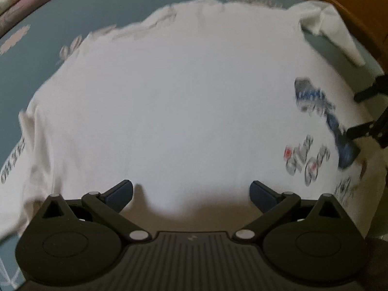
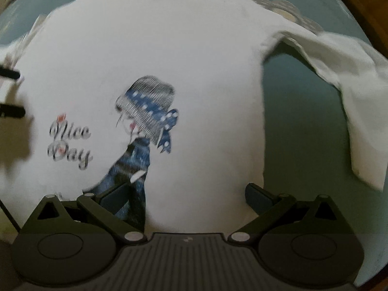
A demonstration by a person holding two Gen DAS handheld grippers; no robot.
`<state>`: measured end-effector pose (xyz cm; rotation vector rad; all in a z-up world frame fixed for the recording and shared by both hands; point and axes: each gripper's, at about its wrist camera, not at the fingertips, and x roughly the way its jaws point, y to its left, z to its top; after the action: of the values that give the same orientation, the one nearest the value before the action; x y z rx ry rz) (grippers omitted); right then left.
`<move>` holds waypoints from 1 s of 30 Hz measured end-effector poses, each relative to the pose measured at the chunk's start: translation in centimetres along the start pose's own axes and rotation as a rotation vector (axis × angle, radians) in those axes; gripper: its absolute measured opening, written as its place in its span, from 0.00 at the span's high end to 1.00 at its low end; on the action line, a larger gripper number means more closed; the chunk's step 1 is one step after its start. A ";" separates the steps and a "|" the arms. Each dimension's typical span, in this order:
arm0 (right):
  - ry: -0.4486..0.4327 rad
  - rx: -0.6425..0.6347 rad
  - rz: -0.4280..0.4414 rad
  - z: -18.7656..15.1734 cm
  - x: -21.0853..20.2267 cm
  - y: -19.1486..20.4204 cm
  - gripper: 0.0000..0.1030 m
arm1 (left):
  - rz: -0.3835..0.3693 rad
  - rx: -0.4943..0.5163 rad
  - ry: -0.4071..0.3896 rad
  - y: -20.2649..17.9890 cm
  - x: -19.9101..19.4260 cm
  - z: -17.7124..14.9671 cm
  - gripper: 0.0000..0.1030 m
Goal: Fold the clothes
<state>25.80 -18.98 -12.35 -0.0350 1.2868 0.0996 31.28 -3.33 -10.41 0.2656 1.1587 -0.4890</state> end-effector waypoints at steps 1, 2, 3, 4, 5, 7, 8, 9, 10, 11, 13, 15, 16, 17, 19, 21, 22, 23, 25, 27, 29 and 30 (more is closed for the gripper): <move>-0.011 0.030 -0.014 0.2 -0.3 -0.2 0.00 | -0.004 0.001 -0.008 0.0 0.2 0.5 0.02; -0.023 0.056 -0.025 0.3 -0.5 -0.5 0.00 | -0.006 -0.001 -0.019 0.0 0.3 1.0 0.02; -0.039 0.077 -0.038 0.5 -0.8 -1.0 0.00 | -0.007 -0.004 -0.032 0.0 0.3 1.4 0.02; -0.056 0.096 -0.052 0.6 -1.0 -1.4 0.00 | -0.009 -0.006 -0.045 -0.1 0.3 1.8 0.02; -0.073 0.116 -0.065 0.8 -1.2 -1.9 0.00 | -0.008 -0.013 -0.058 -0.1 0.3 2.2 0.04; -0.078 0.146 -0.114 1.7 -1.3 -4.0 0.07 | -0.016 -0.039 -0.078 -0.1 0.5 3.0 0.10; -0.076 0.165 -0.135 1.8 -1.4 -5.0 0.13 | -0.020 -0.058 -0.085 -0.1 0.6 3.5 0.15; -0.076 0.193 -0.140 2.2 -1.4 -6.2 0.18 | -0.023 -0.076 -0.088 -0.2 0.7 4.0 0.17; -0.078 0.204 -0.142 2.2 -1.6 -7.3 0.19 | -0.021 -0.090 -0.087 -0.3 0.8 4.4 0.17; -0.080 0.212 -0.143 2.1 -1.8 -8.4 0.21 | -0.011 -0.098 -0.089 -0.5 0.9 4.8 0.17; -0.084 0.228 -0.146 1.9 -2.3 -10.5 0.24 | 0.012 -0.112 -0.096 -0.8 0.7 5.7 0.17; -0.097 0.238 -0.174 1.5 -3.3 -13.0 0.27 | 0.022 -0.138 -0.109 -1.2 0.4 6.4 0.17; -0.118 0.252 -0.192 1.6 -3.9 -14.5 0.27 | 0.027 -0.149 -0.109 -1.4 0.4 6.8 0.17; -0.137 0.266 -0.209 1.3 -4.6 -15.6 0.27 | 0.033 -0.161 -0.103 -1.6 0.4 7.2 0.17; -0.163 0.295 -0.247 0.9 -5.5 -17.9 0.27 | 0.043 -0.186 -0.098 -2.3 0.6 7.7 0.17; -0.174 0.328 -0.273 1.1 -5.4 -20.4 0.28 | 0.046 -0.206 -0.101 -3.2 1.0 8.3 0.17; -0.183 0.346 -0.277 1.2 -5.2 -21.5 0.28 | 0.048 -0.211 -0.101 -3.7 1.2 8.6 0.17; -0.185 0.353 -0.277 1.2 -4.9 -22.4 0.28 | 0.048 -0.213 -0.102 -4.1 1.5 8.9 0.17; -0.183 0.362 -0.277 1.2 -4.1 -24.0 0.29 | 0.045 -0.218 -0.105 -5.1 2.1 9.8 0.17; -0.179 0.377 -0.254 1.0 -3.5 -25.0 0.35 | 0.042 -0.222 -0.107 -6.0 2.7 10.6 0.17; -0.184 0.399 -0.217 0.9 -3.2 -25.8 0.35 | 0.037 -0.219 -0.104 -7.0 3.3 11.3 0.17; -0.185 0.406 -0.201 0.8 -3.1 -26.0 0.36 | 0.033 -0.216 -0.101 -7.4 3.5 11.8 0.17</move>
<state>28.16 -44.95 -9.89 0.1891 1.0923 -0.3243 38.21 -15.76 -8.75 0.0724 1.0965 -0.3409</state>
